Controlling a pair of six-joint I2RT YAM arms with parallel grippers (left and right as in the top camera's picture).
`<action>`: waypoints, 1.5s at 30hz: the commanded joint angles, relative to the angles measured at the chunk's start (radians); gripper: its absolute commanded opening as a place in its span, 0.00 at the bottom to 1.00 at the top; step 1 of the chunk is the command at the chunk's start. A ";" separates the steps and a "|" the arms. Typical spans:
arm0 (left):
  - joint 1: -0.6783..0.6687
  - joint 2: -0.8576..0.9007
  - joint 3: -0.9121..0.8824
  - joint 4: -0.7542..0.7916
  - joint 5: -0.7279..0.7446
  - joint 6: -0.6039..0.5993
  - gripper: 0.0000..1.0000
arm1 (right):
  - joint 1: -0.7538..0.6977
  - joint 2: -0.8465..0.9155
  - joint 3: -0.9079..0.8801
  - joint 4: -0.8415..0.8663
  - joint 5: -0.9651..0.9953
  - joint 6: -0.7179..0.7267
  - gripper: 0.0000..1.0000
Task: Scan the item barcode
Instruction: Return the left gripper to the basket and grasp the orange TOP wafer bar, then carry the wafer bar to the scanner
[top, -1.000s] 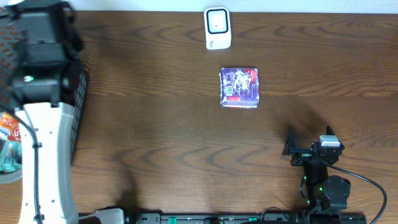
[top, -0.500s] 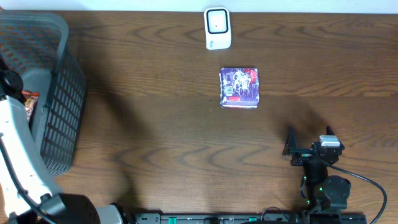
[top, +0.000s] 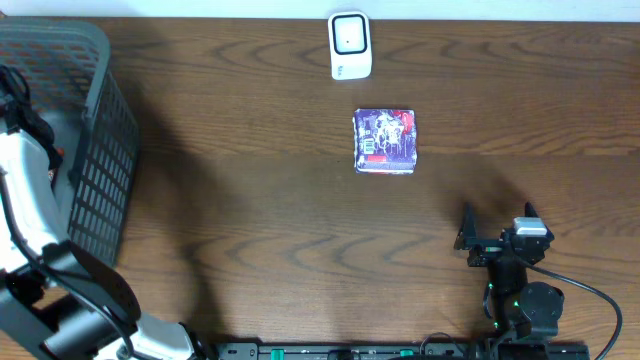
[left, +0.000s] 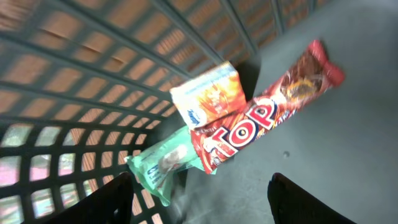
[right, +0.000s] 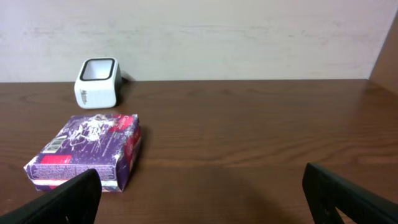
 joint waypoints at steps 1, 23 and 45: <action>0.003 0.064 -0.005 -0.002 -0.001 0.043 0.69 | -0.006 -0.005 -0.002 -0.004 -0.003 -0.014 0.99; 0.046 0.315 -0.005 0.106 0.003 0.147 0.70 | -0.006 -0.005 -0.002 -0.004 -0.003 -0.015 0.99; 0.115 0.345 -0.005 0.090 0.310 0.233 0.07 | -0.006 -0.005 -0.002 -0.004 -0.003 -0.014 0.99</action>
